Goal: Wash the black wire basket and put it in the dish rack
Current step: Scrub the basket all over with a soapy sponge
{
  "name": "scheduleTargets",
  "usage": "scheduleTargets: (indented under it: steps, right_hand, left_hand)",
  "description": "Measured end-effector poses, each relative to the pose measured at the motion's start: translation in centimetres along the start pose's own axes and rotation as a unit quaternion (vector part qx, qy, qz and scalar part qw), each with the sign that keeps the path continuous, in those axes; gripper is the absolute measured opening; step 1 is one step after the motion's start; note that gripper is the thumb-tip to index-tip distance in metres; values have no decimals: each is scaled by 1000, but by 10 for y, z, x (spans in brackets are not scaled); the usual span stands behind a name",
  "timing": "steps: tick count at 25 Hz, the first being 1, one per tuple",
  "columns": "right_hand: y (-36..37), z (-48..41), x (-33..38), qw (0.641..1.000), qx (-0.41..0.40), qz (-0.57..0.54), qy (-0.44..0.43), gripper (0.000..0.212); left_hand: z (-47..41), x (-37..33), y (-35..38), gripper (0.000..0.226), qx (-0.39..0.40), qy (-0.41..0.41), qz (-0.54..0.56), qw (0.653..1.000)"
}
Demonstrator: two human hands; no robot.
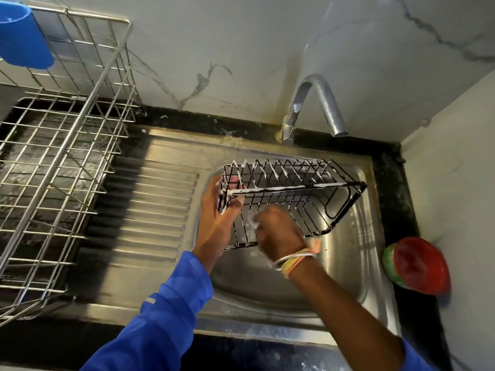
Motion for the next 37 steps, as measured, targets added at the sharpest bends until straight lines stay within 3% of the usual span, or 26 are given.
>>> scheduleTargets:
  steps: [4,8,10,12,15,19,23,28,35,37]
  right_hand:
    - [-2,-6,-64,985,7,-40,170,20]
    - [2,2,6,988,3,-115,105,19]
    - [4,8,3,992,7,-103,78,23]
    - [9,1,-41,987,57,-51,140,27]
    - [2,-8,-91,964,71,16,255,27]
    - [7,-6,-43,988,60,-39,140,25]
    - [-4,-13,-87,971,89,64,213,23]
    - [5,16,-69,970,137,143,144,25]
    - [-11,-21,-80,975,91,119,167,25]
    - [-2,-15,-83,979,81,98,158,25]
  left_hand:
    - [1,-2,-8,37,-13,1,32,999]
    - [5,-1,10,43,35,4,10,999]
    - [3,-3,3,47,28,4,-1,1000]
    - [-2,-2,-12,40,-5,0,9,1000]
    - [-1,-5,-16,40,-5,16,16,1000]
    - [-2,-14,-6,33,13,26,-22,999]
    - [0,-17,-10,44,13,32,-25,999]
    - [-2,-23,-8,36,22,36,-34,999]
    - [2,-22,10,56,72,54,-66,994]
    - [1,-24,8,53,60,74,-73,993]
Point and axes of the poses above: each hand's wrist, its own z-axis away from the middle knuckle, its own y-axis out of the palm, x = y × z, the point moved 6 cm from there along -z, towards the middle knuckle, and after that the axes turned 15 degrees about z, right-handed, at the moved point
